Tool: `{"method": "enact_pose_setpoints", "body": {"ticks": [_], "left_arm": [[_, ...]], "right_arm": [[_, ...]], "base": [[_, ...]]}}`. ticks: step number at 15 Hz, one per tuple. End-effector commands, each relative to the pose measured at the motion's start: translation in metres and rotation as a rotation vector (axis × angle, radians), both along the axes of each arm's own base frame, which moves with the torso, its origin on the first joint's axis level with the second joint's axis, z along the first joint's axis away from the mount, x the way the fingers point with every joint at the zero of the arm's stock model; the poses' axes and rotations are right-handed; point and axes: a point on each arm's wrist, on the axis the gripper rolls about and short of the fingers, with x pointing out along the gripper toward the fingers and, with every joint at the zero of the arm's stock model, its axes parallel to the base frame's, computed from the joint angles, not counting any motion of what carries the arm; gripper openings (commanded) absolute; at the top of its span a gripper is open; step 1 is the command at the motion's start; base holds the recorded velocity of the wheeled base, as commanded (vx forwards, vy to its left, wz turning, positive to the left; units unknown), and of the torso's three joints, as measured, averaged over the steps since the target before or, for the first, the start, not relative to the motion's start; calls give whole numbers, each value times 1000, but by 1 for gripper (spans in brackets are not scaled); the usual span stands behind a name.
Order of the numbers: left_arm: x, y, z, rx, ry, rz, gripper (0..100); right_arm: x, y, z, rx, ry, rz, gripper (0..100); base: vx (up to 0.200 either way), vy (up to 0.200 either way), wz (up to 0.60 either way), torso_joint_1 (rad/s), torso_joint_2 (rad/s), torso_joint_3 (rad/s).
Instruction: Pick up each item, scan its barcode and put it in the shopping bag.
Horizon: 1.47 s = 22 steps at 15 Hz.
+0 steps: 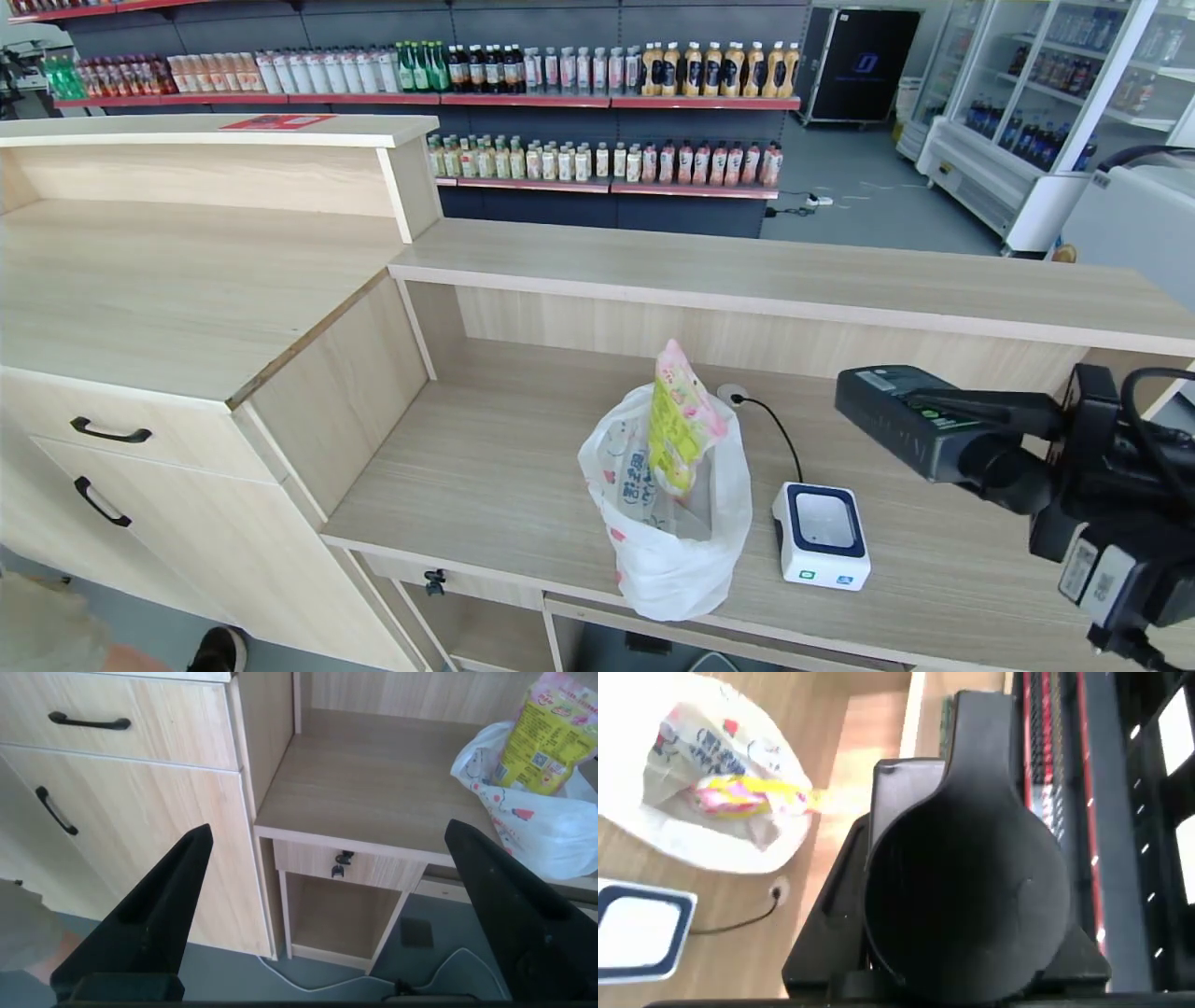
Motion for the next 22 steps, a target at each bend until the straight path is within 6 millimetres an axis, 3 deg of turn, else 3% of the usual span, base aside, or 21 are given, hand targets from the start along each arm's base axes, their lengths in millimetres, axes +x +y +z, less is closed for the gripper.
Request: {"method": "enact_pose_setpoints", "body": {"ticks": [1, 6, 9, 11, 13, 16, 18, 22], "left_arm": [[0, 0, 0, 0, 0, 0, 100], [0, 0, 0, 0, 0, 0, 100], [0, 0, 0, 0, 0, 0, 100], [0, 0, 0, 0, 0, 0, 100], [0, 0, 0, 0, 0, 0, 100], [0, 0, 0, 0, 0, 0, 100], [0, 0, 0, 0, 0, 0, 100], [0, 0, 0, 0, 0, 0, 100]], "right_arm": [[-11, -42, 10, 176, 136, -204, 0], [-14, -44, -3, 343, 359, -246, 0], [-4, -44, 1, 589, 570, -348, 0], [17, -40, -10, 968, 988, -436, 0], [39, -52, -34, 1175, 1063, -774, 0], [66, -58, -55, 1433, 1267, -970, 0], [75, -64, -63, 1500, 1351, -1061, 0], [75, -62, -70, 1541, 1464, -1048, 0]], "base": [[0, 0, 0, 0, 0, 0], [0, 0, 240, 0, 1, 2], [0, 0, 200, 2, 2, 1], [0, 0, 0, 0, 0, 0], [0, 0, 0, 0, 0, 0], [0, 0, 0, 0, 0, 0], [0, 0, 0, 0, 0, 0], [0, 0, 0, 0, 0, 0]]}}
